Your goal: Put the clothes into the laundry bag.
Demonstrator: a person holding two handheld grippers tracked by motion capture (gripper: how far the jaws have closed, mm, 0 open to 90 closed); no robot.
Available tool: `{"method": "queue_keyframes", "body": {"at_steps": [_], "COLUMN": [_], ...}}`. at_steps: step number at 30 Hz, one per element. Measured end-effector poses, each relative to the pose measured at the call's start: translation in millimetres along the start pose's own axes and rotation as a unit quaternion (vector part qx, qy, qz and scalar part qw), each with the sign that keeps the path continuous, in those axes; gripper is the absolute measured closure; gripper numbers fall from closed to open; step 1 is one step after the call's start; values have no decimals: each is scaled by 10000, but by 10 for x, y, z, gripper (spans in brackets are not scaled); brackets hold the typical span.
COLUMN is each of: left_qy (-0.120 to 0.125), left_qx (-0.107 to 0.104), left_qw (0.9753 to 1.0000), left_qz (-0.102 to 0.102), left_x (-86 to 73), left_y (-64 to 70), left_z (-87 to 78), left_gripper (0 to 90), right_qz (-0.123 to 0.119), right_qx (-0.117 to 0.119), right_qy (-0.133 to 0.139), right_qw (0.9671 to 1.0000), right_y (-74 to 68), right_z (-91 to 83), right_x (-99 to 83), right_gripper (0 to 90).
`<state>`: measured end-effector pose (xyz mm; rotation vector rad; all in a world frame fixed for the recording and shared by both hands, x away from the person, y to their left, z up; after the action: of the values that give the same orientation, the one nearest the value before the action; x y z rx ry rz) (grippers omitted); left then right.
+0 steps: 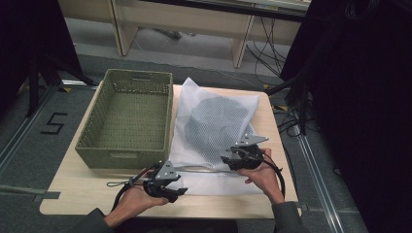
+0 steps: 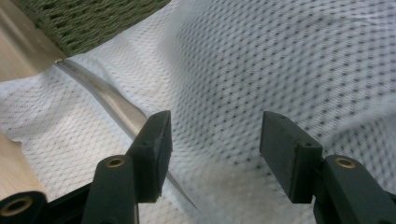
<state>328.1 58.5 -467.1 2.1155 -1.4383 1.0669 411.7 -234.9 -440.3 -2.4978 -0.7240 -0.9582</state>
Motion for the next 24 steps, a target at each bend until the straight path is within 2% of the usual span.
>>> {"method": "queue_keyframes", "body": {"at_steps": [1,2,4,5,6,7,8,9,10,11,14,15,16,18,19,20,21,22,23,24], "left_qy": [8,2,10,16,24,33,45,93,100,98,102,109,139,186,181,200,202,187,224,218], "left_qx": [37,40,87,147,178,221,232,258,274,318,414,409,384,414,421,450,484,486,509,516], "left_qw": [10000,10000,9999,9999,9998,9997,9997,9996,9995,9994,9989,9988,9989,9983,9986,9979,9980,9978,9978,9976], "left_qz": [43,7,75,11,-15,-63,-61,-100,-72,-134,-202,-238,-230,-376,-279,-413,-340,-416,-372,-412], "left_x": [-16,-27,-61,-77,-93,-106,-115,-130,-140,-152,-188,-203,-215,-244,-258,-274,-291,-306,-322,-338], "left_y": [0,6,6,10,5,0,-3,-10,-24,-30,-72,-95,-120,-149,-179,-180,-203,-208,-227,-239], "left_z": [-29,-48,-101,-120,-139,-156,-172,-190,-210,-232,-290,-319,-343,-389,-422,-443,-470,-497,-515,-539], "left_gripper": [463,449,424,406,392,385,377,371,366,359,335,327,316,297,290,283,277,275,273,267], "right_qz": [28,73,50,36,250,114,92,201,188,195,314,231,289,236,300,331,340,293,239,231], "right_qx": [-60,-51,-144,-165,-127,-149,-172,-171,-184,-188,-177,-178,-161,-163,-160,-171,-163,-159,-172,-165], "right_qy": [218,102,294,353,273,318,356,284,348,425,413,490,425,477,407,438,426,388,408,369], "right_qw": [9997,9999,9995,9992,9992,9993,9992,9992,9990,9987,9985,9984,9985,9984,9986,9983,9984,9987,9987,9989], "right_y": [14,26,51,54,23,45,54,39,36,29,-8,-4,-20,-30,-46,-60,-65,-54,-45,-44], "right_z": [5,-34,-42,-51,-69,-72,-78,-96,-95,-97,-147,-143,-172,-183,-198,-201,-204,-215,-218,-234], "right_x": [-10,-11,-22,-30,-46,-50,-51,-55,-63,-74,-97,-109,-120,-155,-178,-204,-225,-242,-257,-270], "right_gripper": [428,416,409,403,400,397,389,378,373,372,359,357,352,344,342,341,339,336,334,333]}}
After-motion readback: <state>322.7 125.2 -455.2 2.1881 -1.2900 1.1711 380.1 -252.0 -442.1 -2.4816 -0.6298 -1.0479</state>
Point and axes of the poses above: each handheld gripper's, and its own axes: z roughly forward along the jaws, x roughly out of its top, y roughly to its right, the point moved 1 cm from there along z, roughly forward along the jaws, and after that the axes turned 12 degrees about z, right-handed, at the moved point
